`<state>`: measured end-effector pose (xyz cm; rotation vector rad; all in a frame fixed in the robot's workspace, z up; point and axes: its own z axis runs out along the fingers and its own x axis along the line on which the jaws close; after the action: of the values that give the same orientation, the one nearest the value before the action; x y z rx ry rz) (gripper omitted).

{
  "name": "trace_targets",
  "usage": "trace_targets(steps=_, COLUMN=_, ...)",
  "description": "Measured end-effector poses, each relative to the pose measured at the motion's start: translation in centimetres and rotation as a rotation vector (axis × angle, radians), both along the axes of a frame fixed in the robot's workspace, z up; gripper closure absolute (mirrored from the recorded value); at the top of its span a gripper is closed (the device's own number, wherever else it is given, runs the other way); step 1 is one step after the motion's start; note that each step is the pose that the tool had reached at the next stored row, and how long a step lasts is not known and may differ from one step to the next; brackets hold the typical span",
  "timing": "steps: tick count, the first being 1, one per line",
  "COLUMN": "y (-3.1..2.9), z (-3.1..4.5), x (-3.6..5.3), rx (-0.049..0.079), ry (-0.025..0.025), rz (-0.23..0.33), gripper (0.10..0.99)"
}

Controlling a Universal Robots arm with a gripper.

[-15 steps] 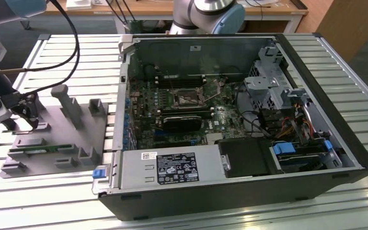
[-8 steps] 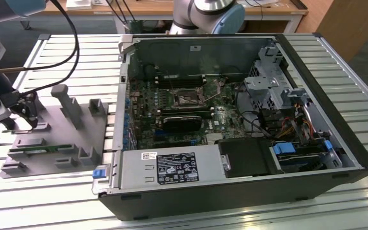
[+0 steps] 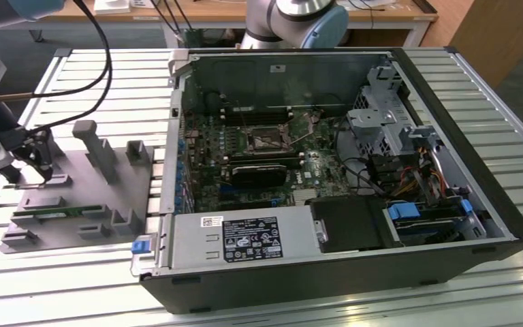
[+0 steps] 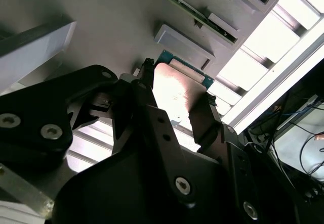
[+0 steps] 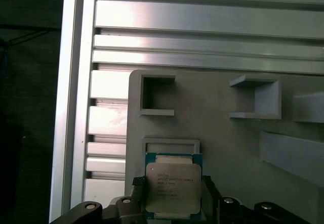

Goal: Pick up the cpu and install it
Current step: 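Pick up the cpu and move it towards the insertion slot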

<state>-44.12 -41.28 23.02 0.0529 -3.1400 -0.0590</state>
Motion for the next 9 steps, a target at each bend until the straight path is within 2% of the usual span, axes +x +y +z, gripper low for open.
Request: trace_targets(steps=9, y=0.00, z=0.83, x=0.00, rx=0.000, ry=0.0001, rz=0.000, gripper=0.557)
